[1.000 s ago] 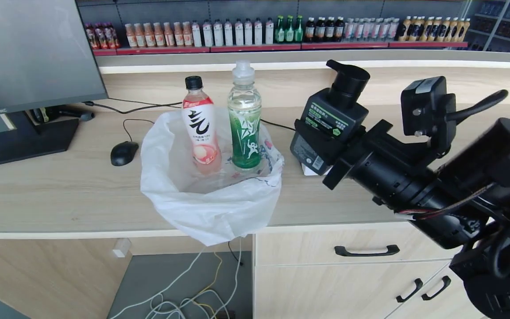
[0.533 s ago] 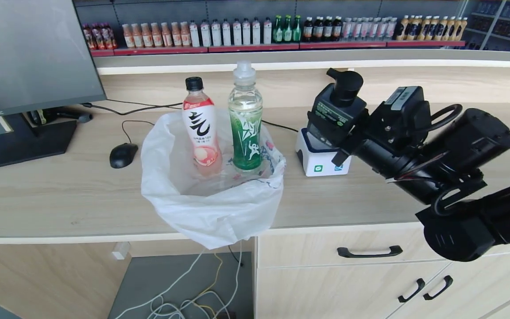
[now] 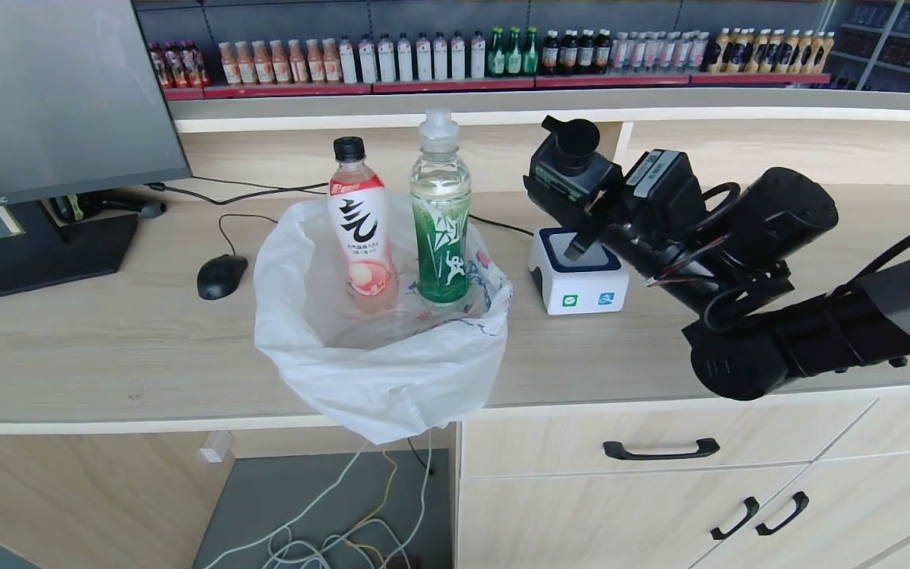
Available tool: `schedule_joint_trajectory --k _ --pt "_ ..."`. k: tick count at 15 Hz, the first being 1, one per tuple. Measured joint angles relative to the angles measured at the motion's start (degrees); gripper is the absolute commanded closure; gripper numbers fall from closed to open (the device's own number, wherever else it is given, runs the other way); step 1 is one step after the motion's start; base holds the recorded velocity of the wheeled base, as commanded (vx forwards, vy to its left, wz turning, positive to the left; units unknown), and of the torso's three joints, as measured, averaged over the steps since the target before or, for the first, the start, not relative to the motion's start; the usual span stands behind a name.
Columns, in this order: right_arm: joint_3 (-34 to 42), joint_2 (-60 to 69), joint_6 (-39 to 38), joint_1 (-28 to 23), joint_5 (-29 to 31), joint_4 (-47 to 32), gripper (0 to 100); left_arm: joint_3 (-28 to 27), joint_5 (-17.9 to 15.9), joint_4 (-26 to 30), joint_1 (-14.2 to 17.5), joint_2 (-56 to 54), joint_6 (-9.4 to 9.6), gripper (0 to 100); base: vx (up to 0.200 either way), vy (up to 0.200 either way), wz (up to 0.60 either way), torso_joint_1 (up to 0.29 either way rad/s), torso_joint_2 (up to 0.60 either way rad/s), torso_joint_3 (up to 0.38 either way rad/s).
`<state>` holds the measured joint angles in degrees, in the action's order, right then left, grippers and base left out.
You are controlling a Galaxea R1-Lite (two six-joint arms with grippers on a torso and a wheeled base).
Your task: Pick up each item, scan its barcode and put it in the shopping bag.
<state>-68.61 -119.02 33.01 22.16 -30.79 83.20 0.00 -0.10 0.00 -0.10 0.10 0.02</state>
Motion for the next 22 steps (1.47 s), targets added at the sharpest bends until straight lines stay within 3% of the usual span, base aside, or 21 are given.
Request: schedule_joint_trajectory --k 7,15,22 --pt "-4.57 -1.73 6.64 -3.73 -4.64 -5.17 100 0.0 0.0 0.0 0.0 0.0 -0.02 0 0.0 0.0 0.0 0.0 0.0 0.0" --pt "-4.33 -3.28 7.66 -5.0 -9.02 -5.12 100 0.0 0.0 0.0 0.0 0.0 -0.02 0 0.0 0.0 0.0 0.0 0.0 0.0" --pt "-4.27 -4.58 7.68 -5.27 -9.25 -4.92 100 0.0 0.0 0.0 -0.01 0.0 -0.02 0 0.0 0.0 0.0 0.0 0.0 0.0"
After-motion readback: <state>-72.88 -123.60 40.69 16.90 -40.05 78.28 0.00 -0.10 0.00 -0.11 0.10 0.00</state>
